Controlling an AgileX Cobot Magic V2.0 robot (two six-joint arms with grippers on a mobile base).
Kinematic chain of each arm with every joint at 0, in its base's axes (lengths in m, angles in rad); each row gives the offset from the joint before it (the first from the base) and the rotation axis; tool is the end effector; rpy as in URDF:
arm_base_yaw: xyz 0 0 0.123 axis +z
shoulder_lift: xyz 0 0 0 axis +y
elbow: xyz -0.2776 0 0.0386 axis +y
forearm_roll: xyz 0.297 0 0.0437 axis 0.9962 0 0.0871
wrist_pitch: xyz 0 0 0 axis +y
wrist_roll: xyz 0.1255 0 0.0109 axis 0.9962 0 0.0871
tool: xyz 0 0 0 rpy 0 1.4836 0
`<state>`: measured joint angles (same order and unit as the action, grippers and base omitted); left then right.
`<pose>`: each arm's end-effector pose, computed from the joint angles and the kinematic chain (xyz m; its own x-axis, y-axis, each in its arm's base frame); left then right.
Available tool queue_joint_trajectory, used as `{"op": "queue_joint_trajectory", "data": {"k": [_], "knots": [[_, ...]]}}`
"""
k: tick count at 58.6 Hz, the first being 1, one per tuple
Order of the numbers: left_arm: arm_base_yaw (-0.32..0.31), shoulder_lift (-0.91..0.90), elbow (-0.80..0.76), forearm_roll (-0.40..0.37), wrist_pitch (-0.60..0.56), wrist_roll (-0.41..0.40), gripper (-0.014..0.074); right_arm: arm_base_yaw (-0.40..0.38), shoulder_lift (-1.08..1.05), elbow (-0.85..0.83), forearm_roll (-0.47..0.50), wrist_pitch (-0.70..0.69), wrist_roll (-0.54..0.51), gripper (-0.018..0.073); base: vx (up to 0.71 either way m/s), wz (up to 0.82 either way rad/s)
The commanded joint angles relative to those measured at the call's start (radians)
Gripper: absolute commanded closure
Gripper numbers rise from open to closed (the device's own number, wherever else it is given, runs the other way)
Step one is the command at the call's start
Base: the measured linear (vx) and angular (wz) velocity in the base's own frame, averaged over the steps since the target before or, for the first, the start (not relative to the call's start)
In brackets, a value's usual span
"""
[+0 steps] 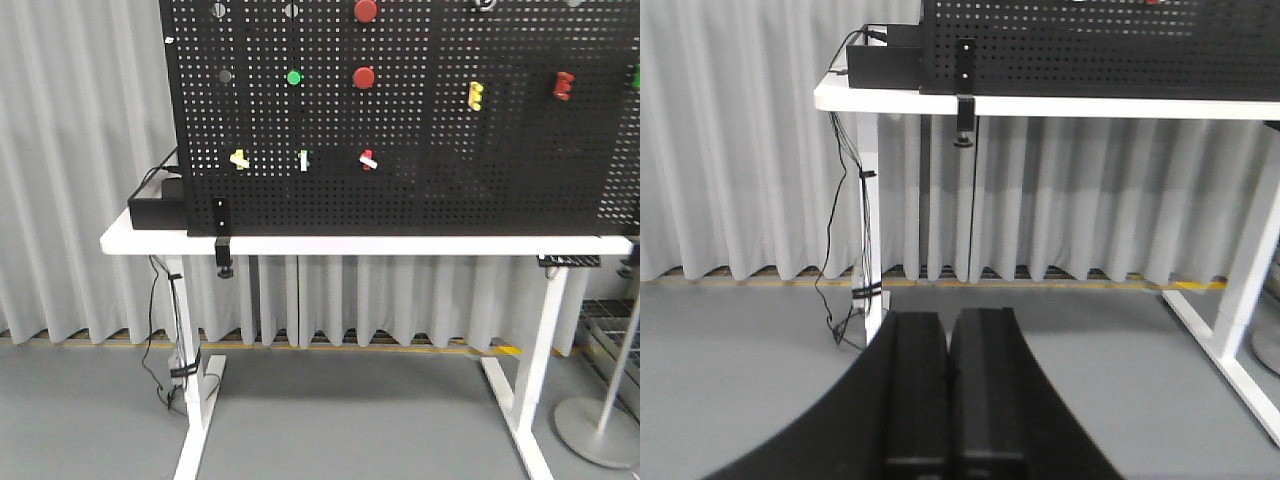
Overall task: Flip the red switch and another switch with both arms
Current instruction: 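Drive the base forward up to the black pegboard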
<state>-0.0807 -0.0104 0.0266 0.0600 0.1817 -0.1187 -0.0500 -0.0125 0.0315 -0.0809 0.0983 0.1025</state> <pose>0.1445 -0.0103 0.1836 -0.1138 -0.0506 -0.9922 0.0632 0.9963 -0.0581 0.1454 -0.0083 0.1924 -0.0285 0.0234 -0.9993 0.0585 0.9980 0.0217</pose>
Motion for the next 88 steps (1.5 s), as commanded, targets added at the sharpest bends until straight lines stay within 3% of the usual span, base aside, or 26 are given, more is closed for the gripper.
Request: {"op": "queue_joint_trajectory", "data": {"k": [1,88], "knots": [[-0.001,-0.019,0.019,-0.002,-0.082,-0.005,0.0594,0.000,-0.011,0.005,-0.005,-0.084,-0.006,0.0565,0.43,0.03],[-0.001,-0.019,0.019,-0.002,-0.082,-0.005,0.0594,0.000,-0.010,0.005,-0.005,-0.084,-0.006,0.0565,0.39,0.01]]}}
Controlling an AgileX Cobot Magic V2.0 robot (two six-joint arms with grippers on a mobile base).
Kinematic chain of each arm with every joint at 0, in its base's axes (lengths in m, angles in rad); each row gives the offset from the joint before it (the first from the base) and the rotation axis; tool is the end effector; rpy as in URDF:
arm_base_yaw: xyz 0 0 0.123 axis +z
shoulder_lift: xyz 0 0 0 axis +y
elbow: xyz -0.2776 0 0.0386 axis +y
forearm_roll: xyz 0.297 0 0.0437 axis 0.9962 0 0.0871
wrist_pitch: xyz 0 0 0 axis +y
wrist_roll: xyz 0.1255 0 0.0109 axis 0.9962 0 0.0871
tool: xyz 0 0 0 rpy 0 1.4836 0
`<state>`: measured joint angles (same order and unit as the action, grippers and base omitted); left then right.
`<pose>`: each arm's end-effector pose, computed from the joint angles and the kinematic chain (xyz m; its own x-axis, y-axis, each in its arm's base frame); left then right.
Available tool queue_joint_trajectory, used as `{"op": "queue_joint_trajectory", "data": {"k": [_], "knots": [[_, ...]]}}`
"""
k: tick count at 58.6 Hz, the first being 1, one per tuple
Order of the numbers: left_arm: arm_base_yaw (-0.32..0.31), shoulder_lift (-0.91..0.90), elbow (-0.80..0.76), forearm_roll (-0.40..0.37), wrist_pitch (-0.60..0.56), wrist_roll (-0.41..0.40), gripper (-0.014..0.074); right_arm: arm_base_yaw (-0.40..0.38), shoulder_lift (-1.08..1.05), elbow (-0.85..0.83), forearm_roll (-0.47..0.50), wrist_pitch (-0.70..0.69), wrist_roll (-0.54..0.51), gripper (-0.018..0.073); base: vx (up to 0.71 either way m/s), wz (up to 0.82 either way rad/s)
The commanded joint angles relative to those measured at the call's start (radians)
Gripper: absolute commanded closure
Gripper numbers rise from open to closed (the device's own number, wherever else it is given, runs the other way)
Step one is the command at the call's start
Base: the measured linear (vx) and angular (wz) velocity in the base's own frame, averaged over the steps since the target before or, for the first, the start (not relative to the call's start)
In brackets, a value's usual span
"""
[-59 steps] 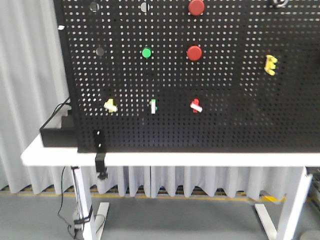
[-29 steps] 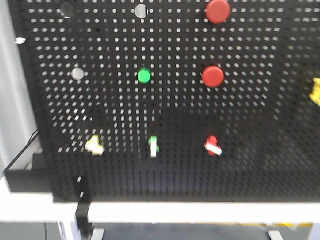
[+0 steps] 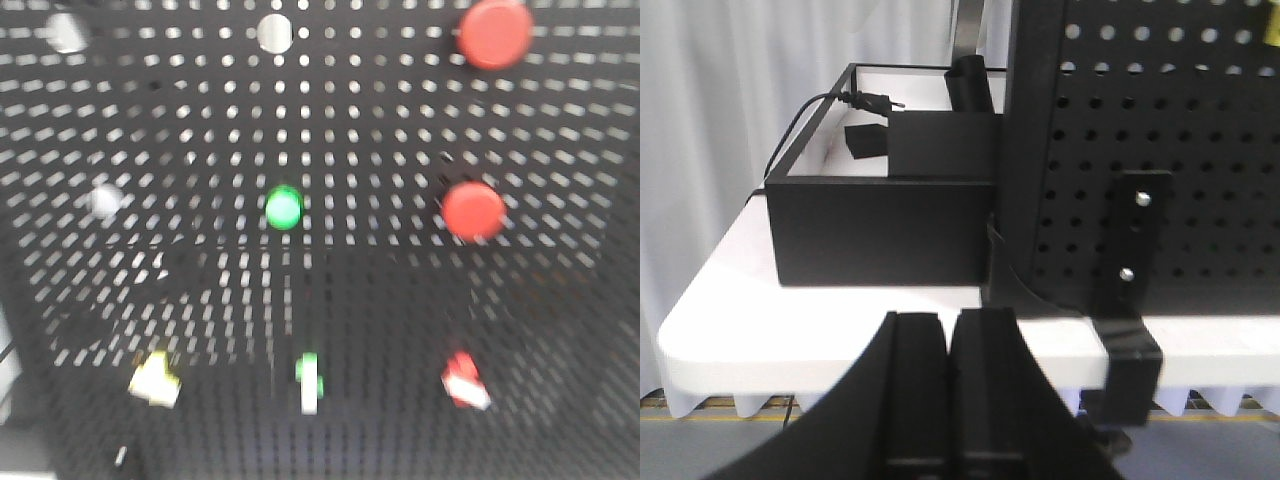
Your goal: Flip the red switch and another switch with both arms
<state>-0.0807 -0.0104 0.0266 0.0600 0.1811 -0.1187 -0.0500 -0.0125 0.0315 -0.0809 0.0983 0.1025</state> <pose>0.1445 -0.0103 0.1837 -0.1132 -0.0507 -0.9923 0.0633 0.9963 -0.0581 0.1454 -0.0083 0.1924 -0.0285 0.0234 -0.9993 0.0585 0.9980 0.0217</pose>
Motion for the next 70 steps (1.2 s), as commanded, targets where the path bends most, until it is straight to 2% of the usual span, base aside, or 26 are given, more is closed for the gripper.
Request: {"op": "queue_joint_trajectory", "data": {"k": [1,47,53,58,61,65,70], "knots": [[-0.001,-0.019,0.019,-0.002,-0.081,-0.005,0.0594,0.000,-0.010,0.005,-0.005,-0.084,-0.006,0.0565,0.17,0.00],[-0.001,-0.019,0.019,0.006,-0.093,0.009,0.0594,0.000,-0.010,0.005,-0.005,-0.084,-0.006,0.0565,0.05,0.00],[-0.001,-0.019,0.019,0.006,-0.110,0.014,0.0594,0.000,-0.010,0.002,-0.005,-0.126,-0.005,0.0565,0.00,0.00],[-0.001,-0.019,0.012,0.010,-0.181,0.017,0.0594,0.000,-0.010,0.001,-0.003,-0.214,0.000,0.0565,0.00,0.00],[-0.001,-0.019,0.009,0.003,-0.269,0.012,0.0594,0.000,-0.010,-0.016,0.000,-0.249,-0.001,0.0565,0.00,0.00],[-0.001,-0.017,0.004,-0.012,-0.403,-0.033,0.0594,0.000,-0.010,-0.066,0.000,-0.231,-0.002,0.0565,0.00,0.00],[-0.001,0.000,-0.050,0.006,-0.412,-0.068,0.0594,0.000,0.004,-0.160,-0.009,-0.160,-0.009,0.0565,0.00,0.00]]}}
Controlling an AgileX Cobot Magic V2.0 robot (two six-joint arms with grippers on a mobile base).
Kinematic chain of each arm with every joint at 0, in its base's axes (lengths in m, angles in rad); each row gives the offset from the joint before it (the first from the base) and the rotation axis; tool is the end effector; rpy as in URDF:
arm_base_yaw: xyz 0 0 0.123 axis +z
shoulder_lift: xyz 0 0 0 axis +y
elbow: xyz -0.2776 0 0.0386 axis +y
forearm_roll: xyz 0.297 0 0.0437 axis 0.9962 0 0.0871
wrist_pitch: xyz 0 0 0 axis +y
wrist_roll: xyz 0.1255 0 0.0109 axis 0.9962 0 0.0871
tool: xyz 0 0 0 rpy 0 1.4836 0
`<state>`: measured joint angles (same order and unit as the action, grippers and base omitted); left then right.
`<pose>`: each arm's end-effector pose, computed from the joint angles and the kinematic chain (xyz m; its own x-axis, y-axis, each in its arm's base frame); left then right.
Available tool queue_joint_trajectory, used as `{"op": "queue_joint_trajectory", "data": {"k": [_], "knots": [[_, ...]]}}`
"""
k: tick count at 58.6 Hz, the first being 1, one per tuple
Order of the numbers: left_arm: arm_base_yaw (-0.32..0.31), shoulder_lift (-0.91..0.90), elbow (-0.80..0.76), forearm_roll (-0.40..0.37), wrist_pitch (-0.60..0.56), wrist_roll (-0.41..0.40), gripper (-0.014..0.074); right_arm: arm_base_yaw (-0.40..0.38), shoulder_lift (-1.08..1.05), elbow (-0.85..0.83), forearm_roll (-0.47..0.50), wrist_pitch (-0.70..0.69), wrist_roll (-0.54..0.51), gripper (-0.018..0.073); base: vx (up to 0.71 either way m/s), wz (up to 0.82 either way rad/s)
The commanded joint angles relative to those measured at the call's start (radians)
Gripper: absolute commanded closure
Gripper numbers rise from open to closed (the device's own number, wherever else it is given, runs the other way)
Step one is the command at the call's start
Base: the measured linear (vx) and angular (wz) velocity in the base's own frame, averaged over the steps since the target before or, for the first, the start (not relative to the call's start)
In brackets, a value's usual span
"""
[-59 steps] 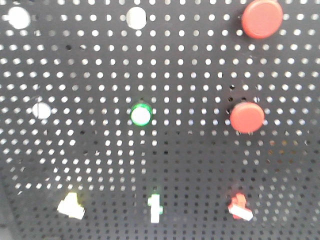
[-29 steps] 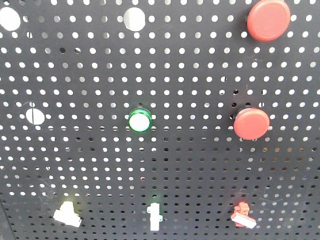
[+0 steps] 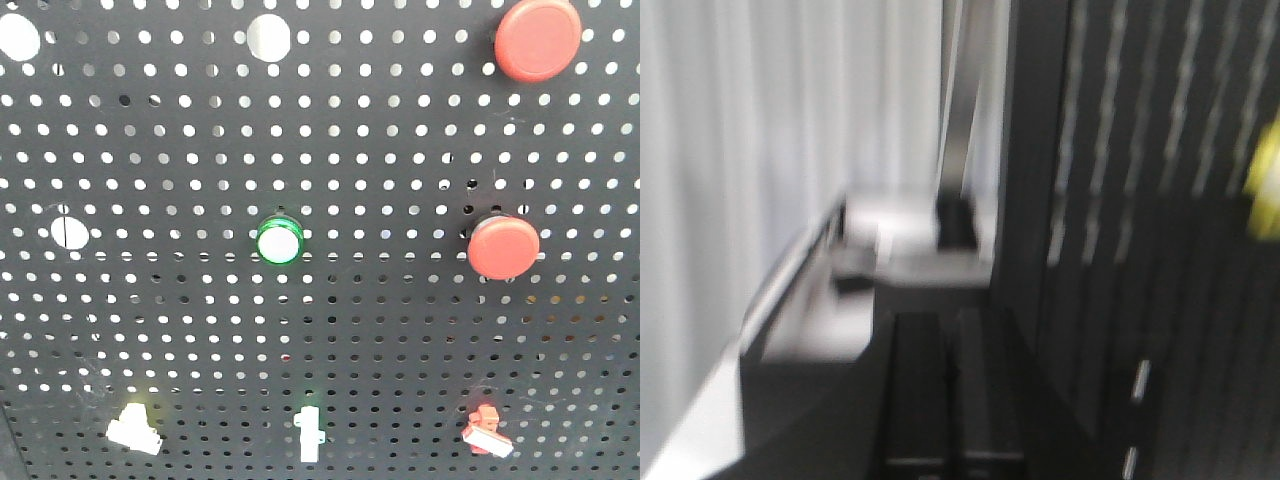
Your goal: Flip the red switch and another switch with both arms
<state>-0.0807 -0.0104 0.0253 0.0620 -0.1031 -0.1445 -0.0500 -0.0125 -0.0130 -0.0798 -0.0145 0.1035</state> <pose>0.1432 -0.0124 0.2199 0.1660 -0.0964 -0.9814 0.1009 0.9916 -0.0804 0.1425 -0.0070 0.2253 0.1278 0.0173 -0.9917 0.0458 0.9987 0.0234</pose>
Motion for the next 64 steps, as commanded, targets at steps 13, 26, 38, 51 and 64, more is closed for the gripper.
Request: {"op": "queue_joint_trajectory", "data": {"k": [13,26,38,51,64], "knots": [[-0.001,0.257,-0.308,0.148,-0.014,-0.039,0.0594,0.000,0.150,-0.272,-0.041,0.024,-0.015,0.0565,0.00,0.00],[-0.001,0.466,-0.457,0.152,-0.054,-0.066,0.0594,0.000,0.251,-0.296,-0.025,-0.020,-0.007,0.0565,0.00,0.00],[-0.134,0.549,-0.470,0.287,-0.209,-0.160,0.0594,0.000,0.261,-0.296,-0.025,-0.024,-0.007,0.0565,0.00,0.00],[-0.393,0.709,-0.470,0.690,-0.279,-0.460,0.0594,0.000,0.261,-0.296,-0.025,-0.028,-0.008,0.0565,0.00,0.00],[-0.404,0.806,-0.519,0.703,-0.198,-0.483,0.0594,0.000,0.261,-0.296,-0.025,-0.023,-0.008,0.0565,0.00,0.00]]}}
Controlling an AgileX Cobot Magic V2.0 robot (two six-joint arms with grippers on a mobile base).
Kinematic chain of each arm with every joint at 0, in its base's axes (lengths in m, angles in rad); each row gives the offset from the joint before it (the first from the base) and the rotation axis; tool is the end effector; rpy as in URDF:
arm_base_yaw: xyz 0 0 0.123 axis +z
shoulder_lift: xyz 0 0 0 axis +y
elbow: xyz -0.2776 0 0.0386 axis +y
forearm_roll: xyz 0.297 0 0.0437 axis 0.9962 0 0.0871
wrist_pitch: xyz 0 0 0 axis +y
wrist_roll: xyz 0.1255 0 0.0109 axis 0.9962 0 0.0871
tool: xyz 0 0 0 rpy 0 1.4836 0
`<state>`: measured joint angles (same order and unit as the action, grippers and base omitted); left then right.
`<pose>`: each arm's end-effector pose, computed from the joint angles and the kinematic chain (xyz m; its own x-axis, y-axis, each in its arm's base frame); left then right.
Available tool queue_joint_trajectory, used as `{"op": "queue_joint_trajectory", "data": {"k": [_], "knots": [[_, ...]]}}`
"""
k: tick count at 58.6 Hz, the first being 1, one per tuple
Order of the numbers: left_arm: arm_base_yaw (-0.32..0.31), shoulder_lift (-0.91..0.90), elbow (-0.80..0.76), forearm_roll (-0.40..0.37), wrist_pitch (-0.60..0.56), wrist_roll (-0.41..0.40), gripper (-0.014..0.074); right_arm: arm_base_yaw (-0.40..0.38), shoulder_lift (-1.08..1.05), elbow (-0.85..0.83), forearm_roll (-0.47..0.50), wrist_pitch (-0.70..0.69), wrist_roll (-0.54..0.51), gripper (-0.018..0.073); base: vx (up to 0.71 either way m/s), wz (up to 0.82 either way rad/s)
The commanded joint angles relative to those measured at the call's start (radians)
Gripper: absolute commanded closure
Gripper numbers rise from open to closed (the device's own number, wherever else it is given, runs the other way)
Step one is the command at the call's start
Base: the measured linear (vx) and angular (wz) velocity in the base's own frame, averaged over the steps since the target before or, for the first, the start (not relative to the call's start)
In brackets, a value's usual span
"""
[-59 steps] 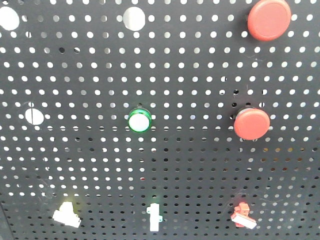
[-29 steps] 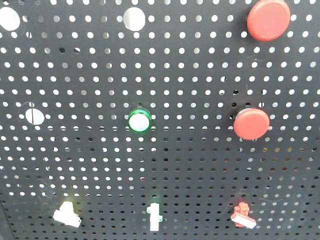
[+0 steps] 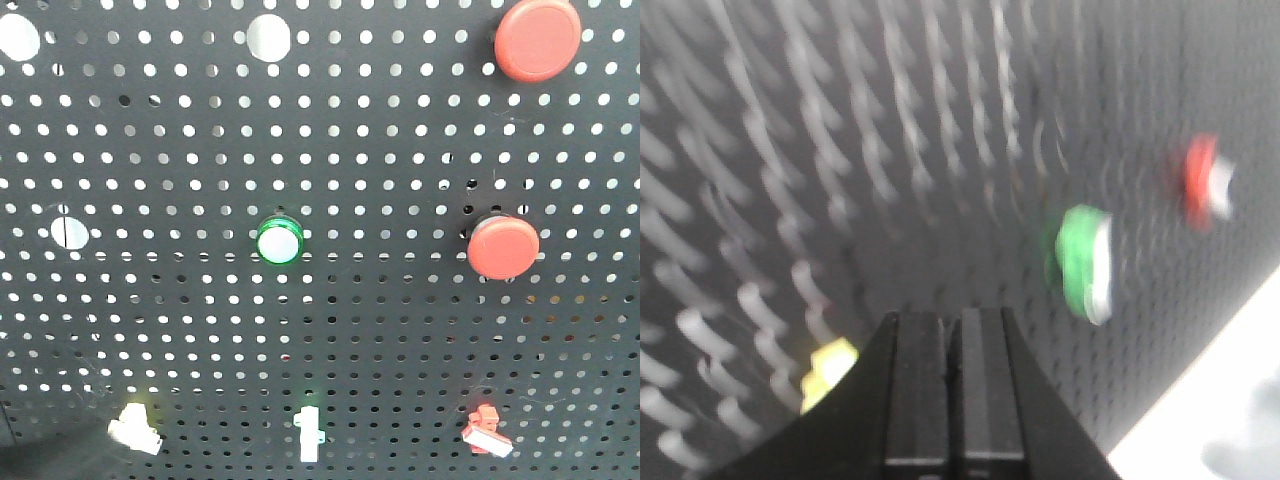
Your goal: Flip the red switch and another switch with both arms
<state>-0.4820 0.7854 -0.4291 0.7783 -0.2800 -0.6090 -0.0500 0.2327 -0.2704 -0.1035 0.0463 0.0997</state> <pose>0.2083 -0.1365 0.2756 0.0345 0.1468 -0.9886 0.6281 0.7662 0.1357 0.1593 -0.0086 0.2893 0.0785 -0.0076 -0.9969 0.0550 0.9985 -0.0033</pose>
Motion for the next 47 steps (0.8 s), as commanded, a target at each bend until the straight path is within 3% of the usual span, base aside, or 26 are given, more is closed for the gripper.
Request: {"op": "queue_joint_trajectory", "data": {"k": [1,11,23,36,47], "knots": [[0.000,0.015,-0.075,-0.014,-0.010,-0.015,0.0594,0.000,0.016,-0.038,-0.001,-0.084,-0.004,0.0565,0.00,0.00],[0.041,0.038,-0.130,-0.014,0.128,0.003,0.0594,0.000,0.016,-0.038,-0.001,-0.083,-0.004,0.0565,0.00,0.00],[0.039,0.102,-0.129,-0.015,0.124,0.002,0.0594,0.000,0.016,-0.038,-0.001,-0.080,-0.004,0.0565,0.00,0.00],[0.043,0.208,-0.127,-0.018,0.233,-0.116,0.0594,0.000,0.016,-0.038,-0.001,-0.080,-0.004,0.0565,0.00,0.00],[0.041,0.180,-0.032,-0.014,0.126,-0.137,0.0594,0.000,0.016,-0.038,-0.001,-0.070,-0.004,0.0565,-0.01,0.03]]}}
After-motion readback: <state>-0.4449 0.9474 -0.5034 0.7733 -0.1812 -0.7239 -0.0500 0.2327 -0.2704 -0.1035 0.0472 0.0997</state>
